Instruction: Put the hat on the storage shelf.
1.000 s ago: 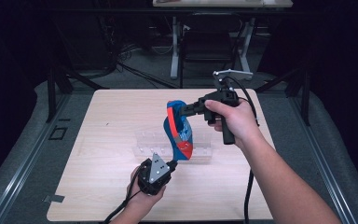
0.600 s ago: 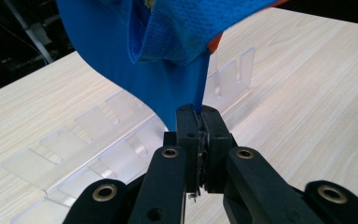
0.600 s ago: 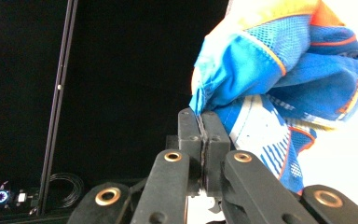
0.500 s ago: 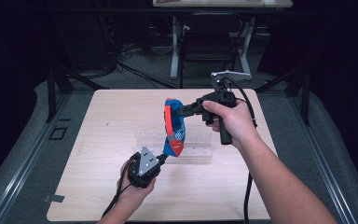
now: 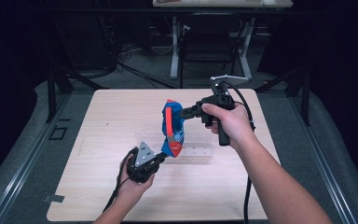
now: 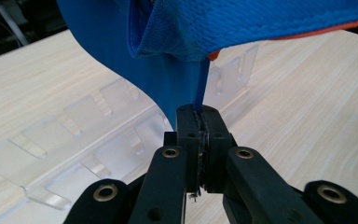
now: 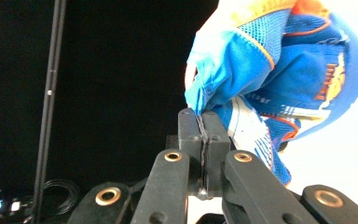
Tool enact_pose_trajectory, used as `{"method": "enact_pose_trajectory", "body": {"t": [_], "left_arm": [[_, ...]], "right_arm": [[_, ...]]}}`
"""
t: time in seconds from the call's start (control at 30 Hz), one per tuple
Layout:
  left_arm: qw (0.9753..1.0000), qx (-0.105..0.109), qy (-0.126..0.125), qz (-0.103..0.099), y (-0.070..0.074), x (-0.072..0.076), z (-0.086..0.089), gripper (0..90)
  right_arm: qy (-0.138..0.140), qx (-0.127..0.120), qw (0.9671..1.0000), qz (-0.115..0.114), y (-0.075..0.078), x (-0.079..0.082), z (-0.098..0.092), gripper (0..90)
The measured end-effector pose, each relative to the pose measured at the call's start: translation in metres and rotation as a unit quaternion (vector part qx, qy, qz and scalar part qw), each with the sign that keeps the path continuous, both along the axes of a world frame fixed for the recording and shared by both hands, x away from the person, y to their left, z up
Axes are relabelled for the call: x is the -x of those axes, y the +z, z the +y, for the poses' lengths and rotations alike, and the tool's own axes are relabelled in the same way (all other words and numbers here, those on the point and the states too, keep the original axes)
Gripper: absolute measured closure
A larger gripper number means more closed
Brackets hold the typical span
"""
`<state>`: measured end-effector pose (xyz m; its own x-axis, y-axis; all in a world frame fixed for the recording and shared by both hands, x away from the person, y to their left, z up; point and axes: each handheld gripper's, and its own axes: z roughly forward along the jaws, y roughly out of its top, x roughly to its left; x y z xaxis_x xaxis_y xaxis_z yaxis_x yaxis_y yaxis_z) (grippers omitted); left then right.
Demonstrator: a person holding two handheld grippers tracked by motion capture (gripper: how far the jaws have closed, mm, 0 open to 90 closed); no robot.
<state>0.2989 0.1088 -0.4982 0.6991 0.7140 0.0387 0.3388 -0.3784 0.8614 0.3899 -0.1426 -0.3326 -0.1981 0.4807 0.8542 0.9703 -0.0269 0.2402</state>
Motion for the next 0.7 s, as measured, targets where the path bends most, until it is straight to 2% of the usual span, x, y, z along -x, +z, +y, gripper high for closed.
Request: {"method": "enact_pose_trajectory", "body": {"t": [0.27, 0.57, 0.7], "left_arm": [[0.9999, 0.012, 0.001, 0.010, -0.001, -0.003, 0.005, 88.9], [0.9998, 0.013, 0.008, 0.013, -0.001, -0.004, 0.013, 88.9], [0.9998, 0.013, 0.011, 0.012, -0.004, -0.003, 0.017, 88.8]], "right_arm": [[-0.007, 0.002, 0.9999, 0.011, -0.013, -0.010, -0.004, 89.2], [-0.014, -0.006, 0.9998, 0.011, -0.017, -0.011, -0.002, 85.2], [-0.012, -0.008, 0.9999, 0.009, -0.017, -0.010, -0.004, 80.8]]}}
